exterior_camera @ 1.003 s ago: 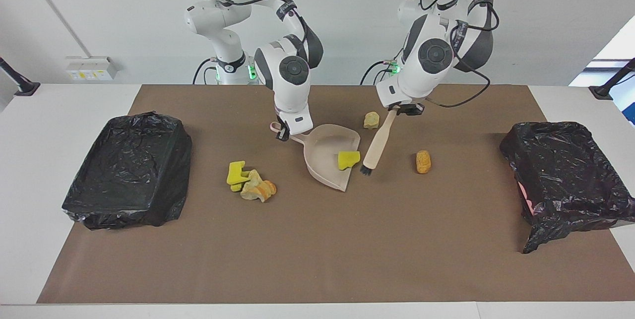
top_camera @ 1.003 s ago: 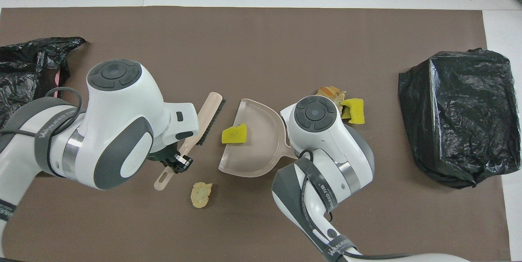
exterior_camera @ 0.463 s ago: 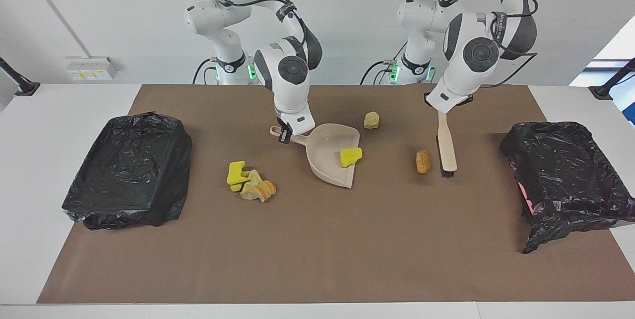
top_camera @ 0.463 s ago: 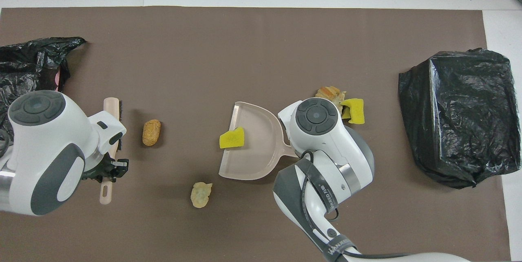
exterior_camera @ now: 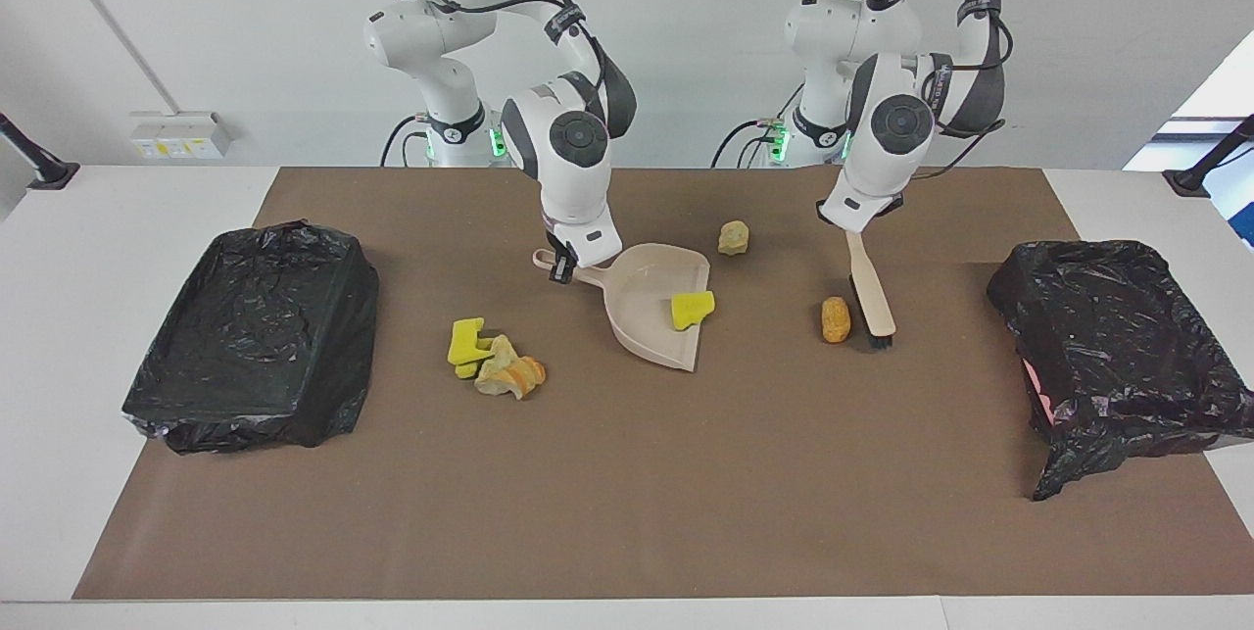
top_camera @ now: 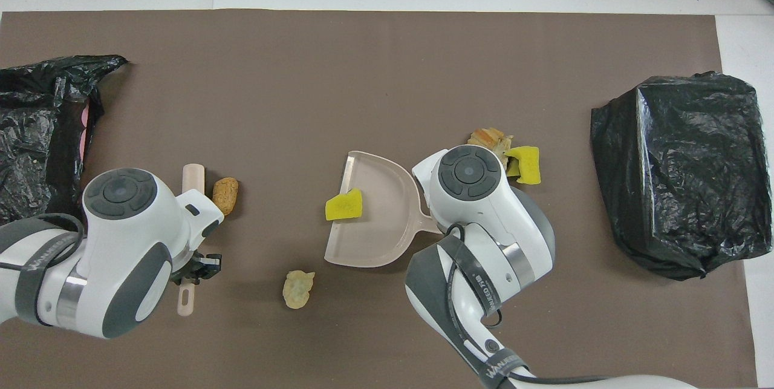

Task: Sweep and dump trash in bin
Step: 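Sweep the brown scrap into the dustpan with the left gripper's brush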

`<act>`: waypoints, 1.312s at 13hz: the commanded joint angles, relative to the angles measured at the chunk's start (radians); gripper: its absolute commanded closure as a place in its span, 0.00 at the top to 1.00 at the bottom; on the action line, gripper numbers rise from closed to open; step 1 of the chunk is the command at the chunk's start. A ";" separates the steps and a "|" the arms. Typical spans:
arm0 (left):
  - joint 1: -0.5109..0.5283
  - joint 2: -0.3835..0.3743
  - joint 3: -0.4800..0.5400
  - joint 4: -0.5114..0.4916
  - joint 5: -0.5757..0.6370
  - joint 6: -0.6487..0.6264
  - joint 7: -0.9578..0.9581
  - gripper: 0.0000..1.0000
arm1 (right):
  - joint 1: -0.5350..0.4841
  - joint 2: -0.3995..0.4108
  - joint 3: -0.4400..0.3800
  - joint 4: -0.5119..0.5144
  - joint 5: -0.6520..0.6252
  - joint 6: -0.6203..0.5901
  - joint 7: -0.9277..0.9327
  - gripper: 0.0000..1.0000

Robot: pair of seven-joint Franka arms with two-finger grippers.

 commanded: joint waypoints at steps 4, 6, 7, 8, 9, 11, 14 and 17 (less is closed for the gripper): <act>-0.170 -0.003 0.009 -0.021 -0.248 0.089 -0.018 0.00 | -0.010 -0.013 0.004 -0.023 -0.008 0.026 -0.004 0.00; -0.256 0.003 0.009 -0.013 -0.348 0.149 -0.020 0.00 | -0.010 -0.013 0.004 -0.023 -0.008 0.025 -0.004 0.00; -0.299 0.001 0.009 -0.010 -0.364 0.149 -0.015 0.00 | -0.010 -0.013 0.004 -0.023 -0.008 0.023 -0.004 0.00; -0.326 0.001 0.008 -0.004 -0.370 0.149 -0.009 0.00 | -0.010 -0.013 0.004 -0.023 -0.008 0.023 -0.004 0.00; -0.350 0.006 0.008 0.024 -0.376 0.134 -0.011 0.00 | -0.010 -0.013 0.004 -0.023 -0.008 0.025 -0.004 0.00; -0.367 0.026 0.009 0.106 -0.376 0.053 -0.020 0.00 | -0.010 -0.013 0.004 -0.023 -0.008 0.025 -0.004 0.00; -0.350 -0.027 0.017 0.153 -0.376 -0.080 -0.023 0.00 | -0.010 -0.013 0.004 -0.023 -0.008 0.025 -0.004 0.00; -0.358 -0.092 0.012 0.141 -0.362 -0.242 -0.200 0.00 | -0.010 -0.013 0.004 -0.023 -0.008 0.025 -0.004 0.00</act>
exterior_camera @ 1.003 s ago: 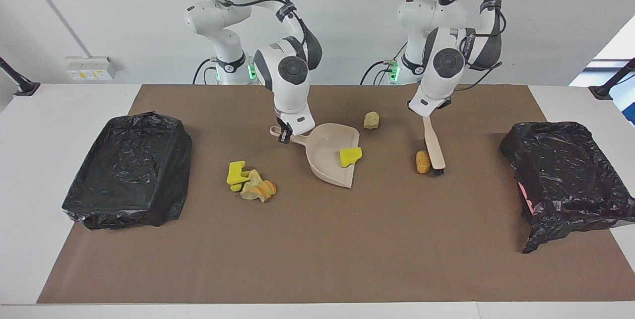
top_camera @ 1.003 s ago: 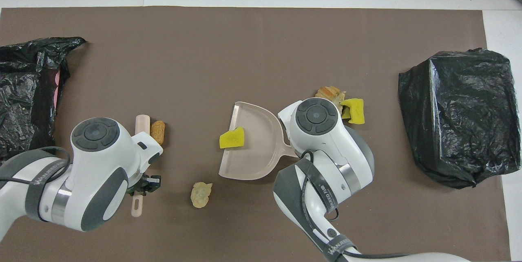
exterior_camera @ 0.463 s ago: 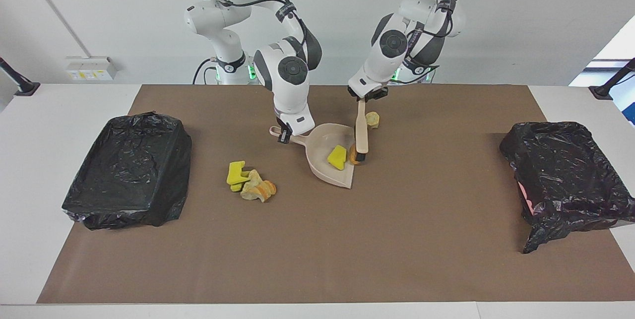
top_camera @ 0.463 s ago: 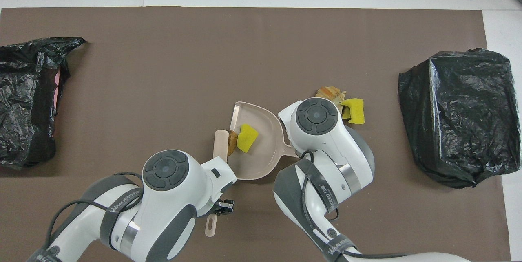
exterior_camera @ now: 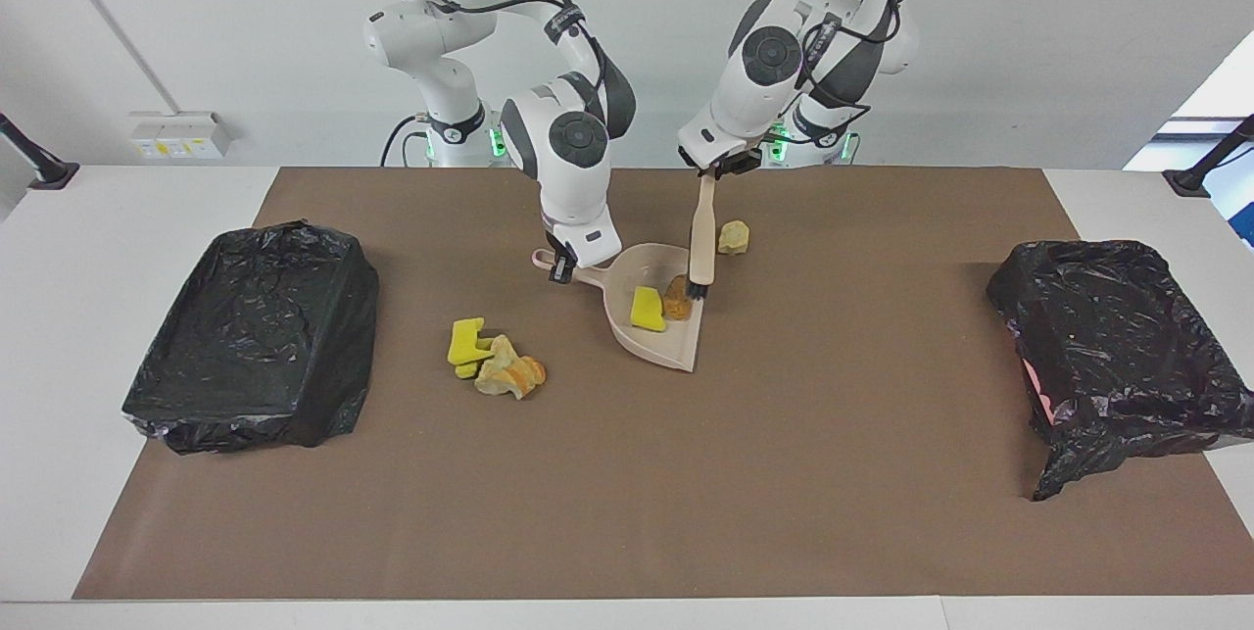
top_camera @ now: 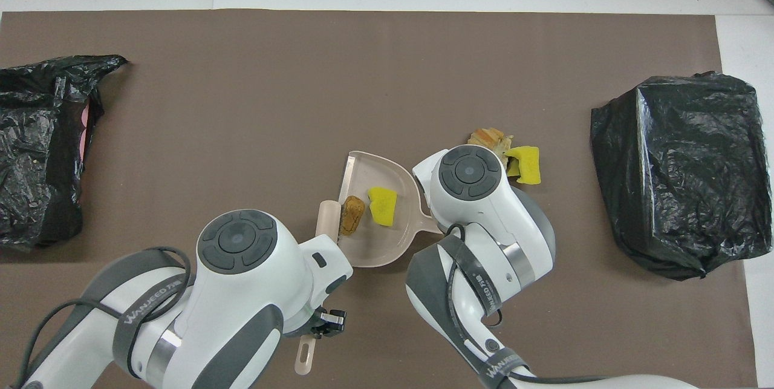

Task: Sweep and dump trash in bin
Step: 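Sweep the brown scrap into the dustpan with the left gripper's brush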

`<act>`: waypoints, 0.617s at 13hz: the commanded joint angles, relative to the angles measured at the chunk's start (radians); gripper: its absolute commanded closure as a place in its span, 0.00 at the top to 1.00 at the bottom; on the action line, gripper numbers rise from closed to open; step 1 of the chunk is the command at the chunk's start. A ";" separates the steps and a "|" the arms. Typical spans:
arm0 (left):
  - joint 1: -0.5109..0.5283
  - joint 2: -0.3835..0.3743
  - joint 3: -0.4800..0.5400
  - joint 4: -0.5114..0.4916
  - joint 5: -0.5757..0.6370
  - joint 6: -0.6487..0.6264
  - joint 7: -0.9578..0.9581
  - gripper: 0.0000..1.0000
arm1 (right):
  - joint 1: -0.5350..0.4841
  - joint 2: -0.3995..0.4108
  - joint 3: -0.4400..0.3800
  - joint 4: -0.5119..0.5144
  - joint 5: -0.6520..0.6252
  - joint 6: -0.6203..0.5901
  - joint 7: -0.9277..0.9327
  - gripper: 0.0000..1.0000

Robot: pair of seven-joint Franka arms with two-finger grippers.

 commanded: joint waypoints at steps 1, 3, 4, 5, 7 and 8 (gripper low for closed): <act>-0.012 -0.067 -0.003 -0.035 -0.001 -0.085 -0.174 0.00 | -0.010 -0.013 0.004 -0.021 -0.008 0.025 -0.004 0.00; -0.017 -0.118 -0.009 -0.097 0.025 -0.085 -0.278 0.00 | -0.010 -0.013 0.004 -0.021 -0.008 0.025 -0.004 0.00; -0.017 -0.147 -0.018 -0.130 0.031 -0.085 -0.327 0.00 | -0.010 -0.013 0.004 -0.021 -0.008 0.025 -0.004 0.00; -0.017 -0.173 -0.026 -0.162 0.031 -0.083 -0.385 0.00 | -0.010 -0.013 0.004 -0.021 -0.008 0.025 -0.004 0.00; -0.017 -0.201 -0.030 -0.200 0.031 -0.083 -0.494 0.00 | -0.010 -0.013 0.004 -0.021 -0.008 0.025 -0.005 0.00; -0.017 -0.205 -0.041 -0.211 0.031 -0.082 -0.543 0.00 | -0.010 -0.013 0.004 -0.021 -0.008 0.025 -0.007 0.00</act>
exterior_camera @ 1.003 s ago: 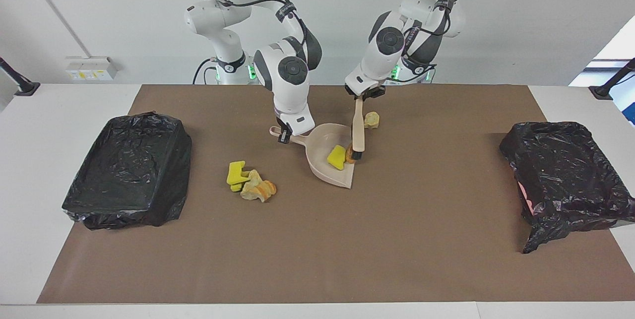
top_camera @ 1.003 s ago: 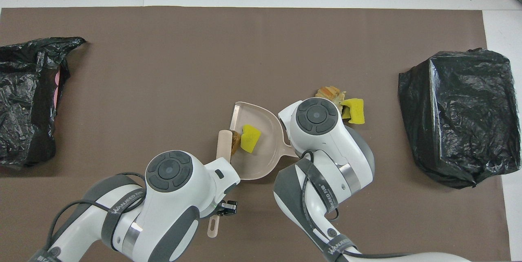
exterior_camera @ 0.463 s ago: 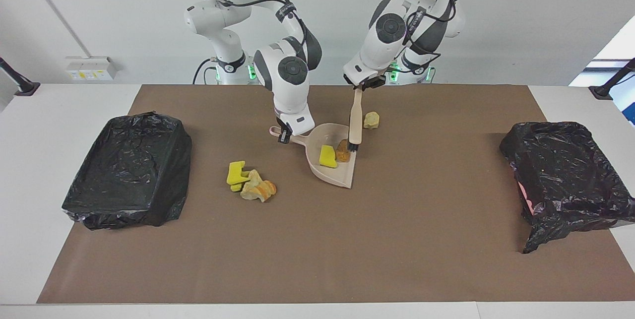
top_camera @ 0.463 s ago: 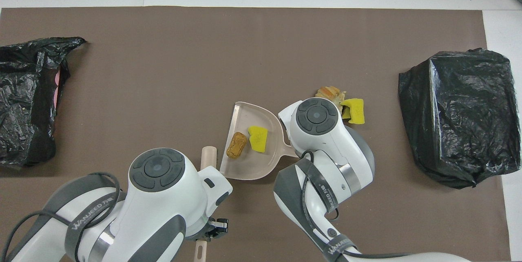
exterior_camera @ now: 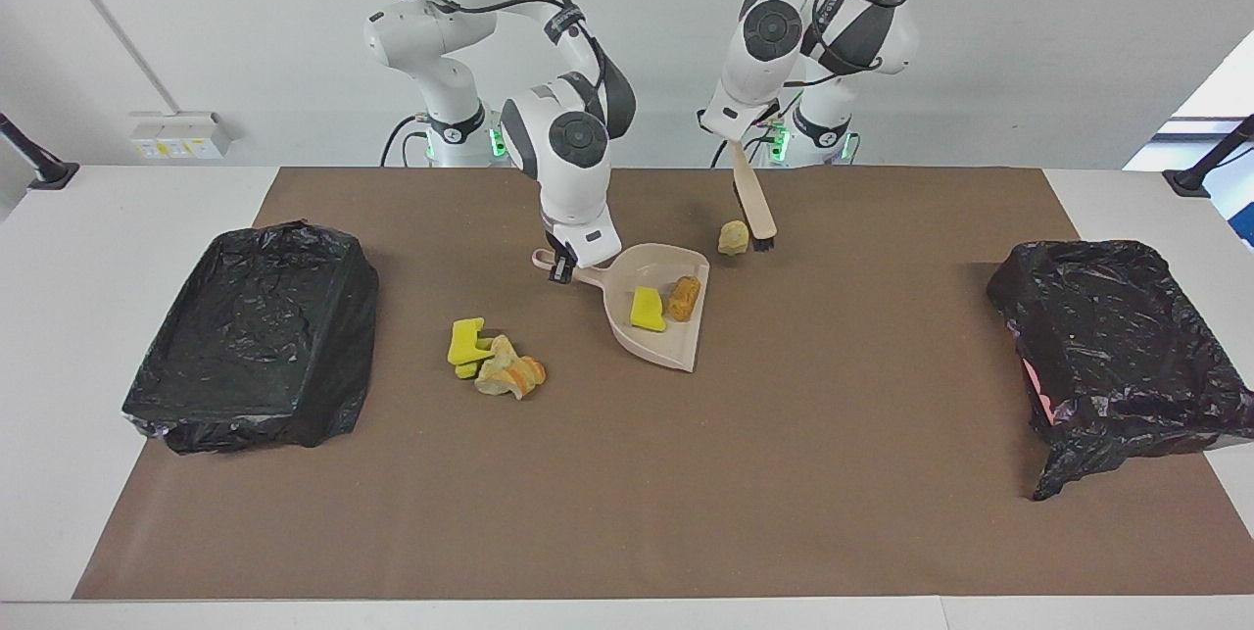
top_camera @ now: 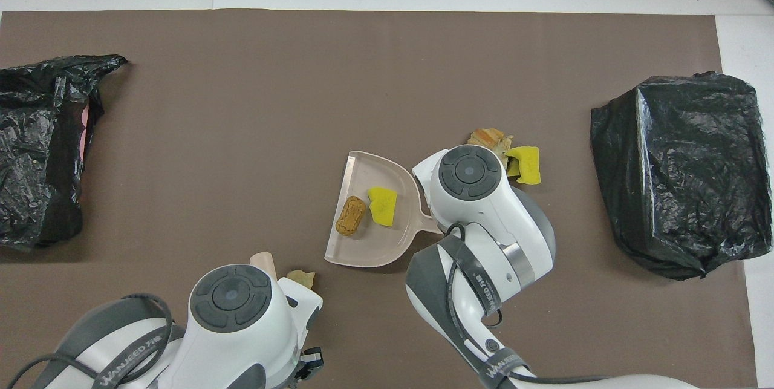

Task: Sweep and dump trash in bin
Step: 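Sweep the beige scrap into the dustpan with the left gripper's brush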

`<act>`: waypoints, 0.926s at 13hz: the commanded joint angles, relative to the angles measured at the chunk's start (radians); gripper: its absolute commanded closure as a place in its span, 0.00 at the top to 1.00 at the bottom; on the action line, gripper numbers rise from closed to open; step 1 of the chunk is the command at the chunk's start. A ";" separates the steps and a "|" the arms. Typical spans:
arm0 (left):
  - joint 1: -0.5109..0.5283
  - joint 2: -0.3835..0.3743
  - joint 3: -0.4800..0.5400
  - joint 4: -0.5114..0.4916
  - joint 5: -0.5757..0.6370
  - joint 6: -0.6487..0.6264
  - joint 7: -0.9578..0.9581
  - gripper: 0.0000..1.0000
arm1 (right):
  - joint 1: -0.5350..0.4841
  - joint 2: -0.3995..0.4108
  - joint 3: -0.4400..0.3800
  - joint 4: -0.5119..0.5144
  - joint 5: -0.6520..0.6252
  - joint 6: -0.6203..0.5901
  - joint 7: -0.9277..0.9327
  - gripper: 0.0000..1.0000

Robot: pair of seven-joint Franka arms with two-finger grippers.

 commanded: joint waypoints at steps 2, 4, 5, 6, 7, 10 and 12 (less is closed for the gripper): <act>-0.025 -0.057 -0.016 -0.083 0.016 0.015 -0.176 0.00 | -0.010 -0.013 0.003 -0.021 -0.010 0.025 -0.017 0.00; -0.052 -0.056 -0.017 -0.106 0.016 0.044 -0.266 0.00 | -0.010 -0.015 0.004 -0.023 -0.010 0.022 -0.018 0.00; -0.062 -0.056 -0.017 -0.127 0.013 0.084 -0.335 0.00 | -0.011 -0.015 0.004 -0.023 -0.010 0.022 -0.018 0.00; -0.083 -0.054 -0.017 -0.144 0.006 0.131 -0.392 0.00 | -0.011 -0.013 0.004 -0.023 -0.010 0.023 -0.018 0.00; -0.089 -0.047 -0.017 -0.158 -0.004 0.186 -0.435 0.00 | -0.011 -0.013 0.004 -0.023 -0.010 0.023 -0.018 0.00; -0.115 0.007 -0.017 -0.170 -0.056 0.323 -0.550 0.00 | -0.011 -0.013 0.004 -0.023 -0.010 0.023 -0.018 0.00; -0.146 0.071 -0.017 -0.170 -0.089 0.423 -0.607 0.00 | -0.013 -0.013 0.004 -0.023 -0.010 0.025 -0.018 0.00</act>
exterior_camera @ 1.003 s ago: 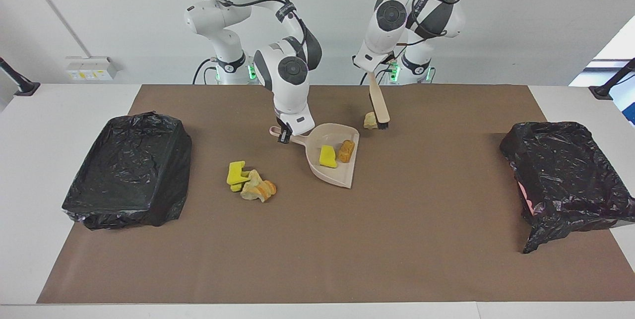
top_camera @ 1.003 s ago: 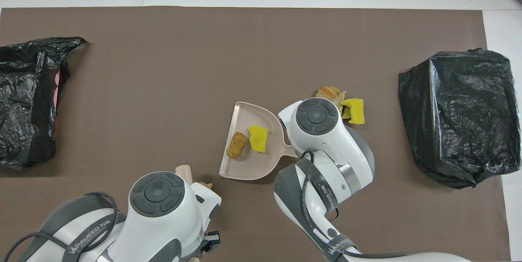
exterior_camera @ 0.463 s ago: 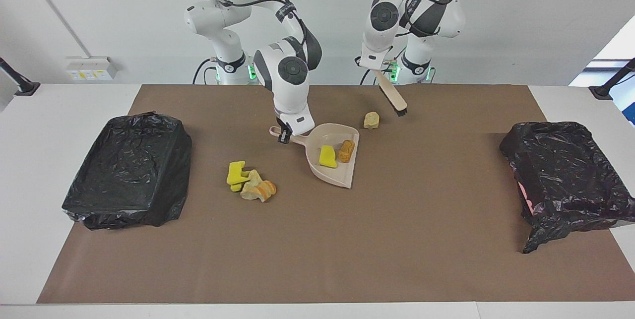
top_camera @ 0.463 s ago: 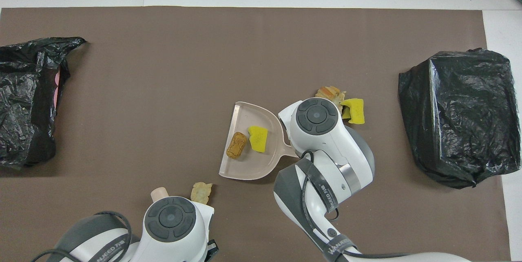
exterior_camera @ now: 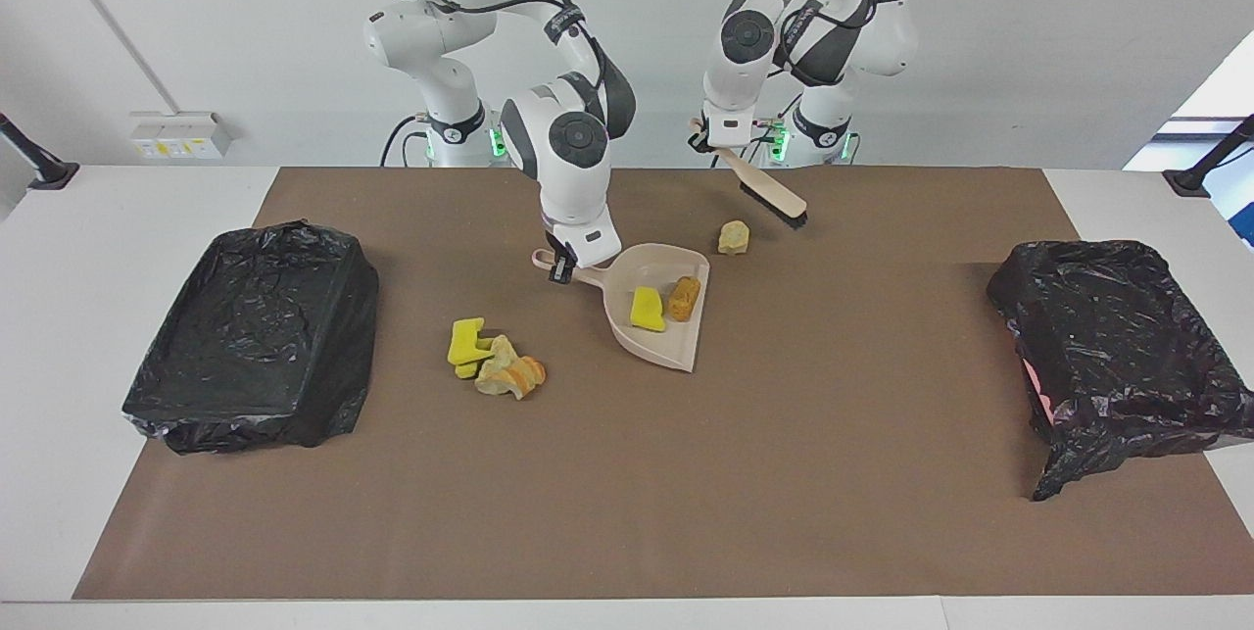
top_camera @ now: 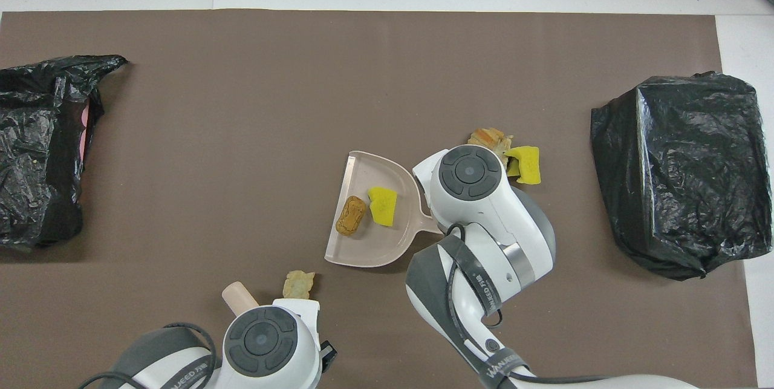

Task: Sweep and dump trash in bin
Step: 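Sweep the beige scrap into the dustpan with the left gripper's brush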

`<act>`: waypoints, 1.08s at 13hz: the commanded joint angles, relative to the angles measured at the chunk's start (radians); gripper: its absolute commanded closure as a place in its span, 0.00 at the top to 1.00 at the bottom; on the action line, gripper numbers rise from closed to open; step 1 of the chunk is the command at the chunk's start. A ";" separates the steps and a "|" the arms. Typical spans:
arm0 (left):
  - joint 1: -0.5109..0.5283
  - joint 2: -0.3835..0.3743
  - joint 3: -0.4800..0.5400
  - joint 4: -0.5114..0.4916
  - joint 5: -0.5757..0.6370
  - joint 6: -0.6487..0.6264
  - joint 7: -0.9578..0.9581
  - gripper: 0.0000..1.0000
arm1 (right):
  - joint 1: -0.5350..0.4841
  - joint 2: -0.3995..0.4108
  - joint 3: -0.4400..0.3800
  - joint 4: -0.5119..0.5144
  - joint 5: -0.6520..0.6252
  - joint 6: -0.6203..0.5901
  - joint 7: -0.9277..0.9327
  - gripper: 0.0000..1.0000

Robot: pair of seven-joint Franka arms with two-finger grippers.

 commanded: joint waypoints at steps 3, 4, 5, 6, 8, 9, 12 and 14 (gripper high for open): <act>-0.061 0.113 0.014 -0.001 -0.141 0.230 -0.123 0.00 | -0.017 -0.013 0.004 -0.022 -0.010 0.025 -0.018 0.00; -0.052 0.120 0.014 0.002 -0.150 0.243 -0.129 0.00 | -0.017 -0.013 0.004 -0.022 -0.010 0.025 -0.018 0.00; -0.038 0.126 0.015 0.003 -0.152 0.258 -0.129 0.00 | -0.017 -0.013 0.004 -0.022 -0.010 0.023 -0.018 0.00; 0.003 0.148 0.017 0.017 -0.151 0.282 -0.121 0.00 | -0.017 -0.013 0.004 -0.022 -0.010 0.023 -0.018 0.00; 0.082 0.200 0.017 0.058 -0.151 0.345 -0.062 0.00 | -0.017 -0.013 0.004 -0.022 -0.010 0.023 -0.018 0.00; 0.115 0.220 0.017 0.074 -0.149 0.370 -0.030 0.00 | -0.017 -0.013 0.004 -0.022 -0.010 0.025 -0.016 0.00; 0.155 0.271 0.017 0.138 -0.149 0.396 0.049 0.00 | -0.017 -0.013 0.004 -0.022 -0.010 0.023 -0.016 0.00; 0.162 0.304 0.017 0.193 -0.149 0.410 0.154 0.00 | -0.017 -0.013 0.004 -0.024 -0.010 0.025 -0.016 0.00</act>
